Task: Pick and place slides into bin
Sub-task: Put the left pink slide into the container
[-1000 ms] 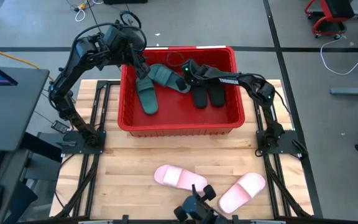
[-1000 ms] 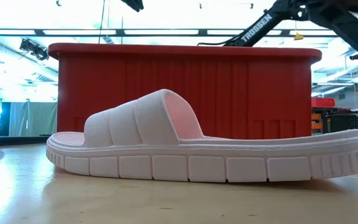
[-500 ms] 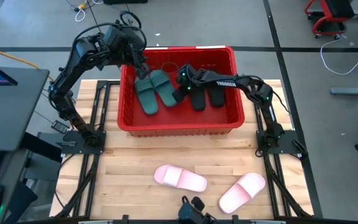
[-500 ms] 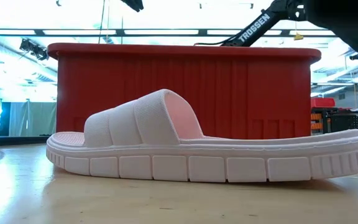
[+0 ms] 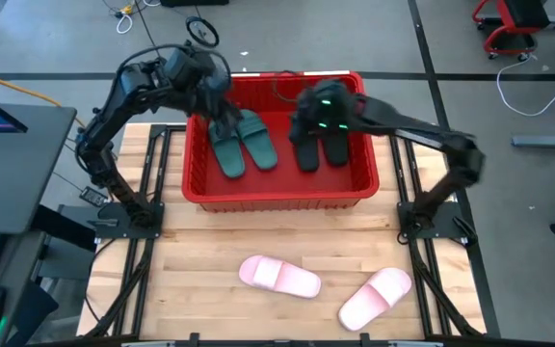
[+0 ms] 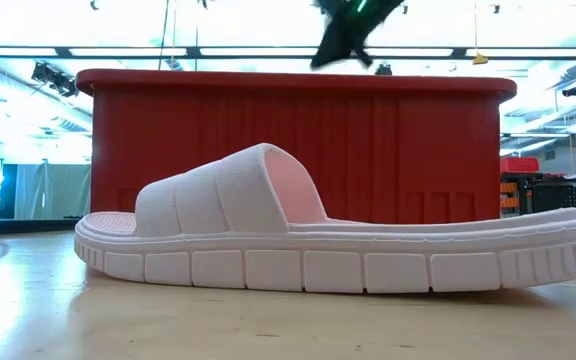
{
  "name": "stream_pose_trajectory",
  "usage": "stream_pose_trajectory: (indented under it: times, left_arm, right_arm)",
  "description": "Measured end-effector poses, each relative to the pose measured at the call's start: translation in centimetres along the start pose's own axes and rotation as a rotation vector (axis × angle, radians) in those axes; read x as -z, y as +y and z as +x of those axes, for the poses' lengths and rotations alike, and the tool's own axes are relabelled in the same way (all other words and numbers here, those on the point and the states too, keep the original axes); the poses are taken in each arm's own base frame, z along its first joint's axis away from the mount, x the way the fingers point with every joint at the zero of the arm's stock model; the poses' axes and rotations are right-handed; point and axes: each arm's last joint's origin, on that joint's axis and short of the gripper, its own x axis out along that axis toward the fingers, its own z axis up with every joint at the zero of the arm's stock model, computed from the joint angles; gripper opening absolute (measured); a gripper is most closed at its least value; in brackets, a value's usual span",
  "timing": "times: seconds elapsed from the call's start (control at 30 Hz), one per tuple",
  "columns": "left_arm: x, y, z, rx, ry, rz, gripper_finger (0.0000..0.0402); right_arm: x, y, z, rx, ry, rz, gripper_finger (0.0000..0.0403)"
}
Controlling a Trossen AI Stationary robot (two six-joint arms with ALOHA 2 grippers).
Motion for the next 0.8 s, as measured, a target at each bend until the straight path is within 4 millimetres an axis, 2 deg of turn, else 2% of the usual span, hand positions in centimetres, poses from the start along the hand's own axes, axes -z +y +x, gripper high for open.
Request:
stream_pose_trajectory:
  times: [0.1,0.2,0.33,0.43,0.57,0.67,0.8]
  left_arm:
    - [0.4,-2.4,0.0,0.164,0.029,0.05,0.0108]
    - [1.1,-4.9,-0.3,0.251,0.054,0.074,0.01]
    - [2.5,-8.3,-0.2,0.333,0.125,0.077,0.0098]
    - [4.5,-11.2,1.0,0.357,0.233,0.113,0.011]
    - [8.6,-14.9,3.7,0.311,0.397,0.081,0.0142]
    - [12.1,-17.3,6.1,0.256,0.5,-0.038,0.0168]
    - [16.9,-20.4,9.4,0.252,0.545,-0.251,0.0196]
  right_arm:
    - [-0.2,1.7,-5.9,-0.141,0.01,-0.029,0.0]
    - [0.4,3.6,-11.0,-0.292,0.026,-0.048,0.0001]
    - [1.8,6.3,-16.1,-0.461,0.06,-0.097,0.0008]
    - [3.4,8.6,-18.2,-0.561,0.112,-0.218,0.0028]
    - [5.4,11.8,-19.9,-0.685,0.186,-0.345,0.0068]
    - [6.8,14.3,-20.4,-0.759,0.236,-0.42,0.0099]
    - [9.1,18.2,-19.8,-0.769,0.281,-0.58,0.0134]
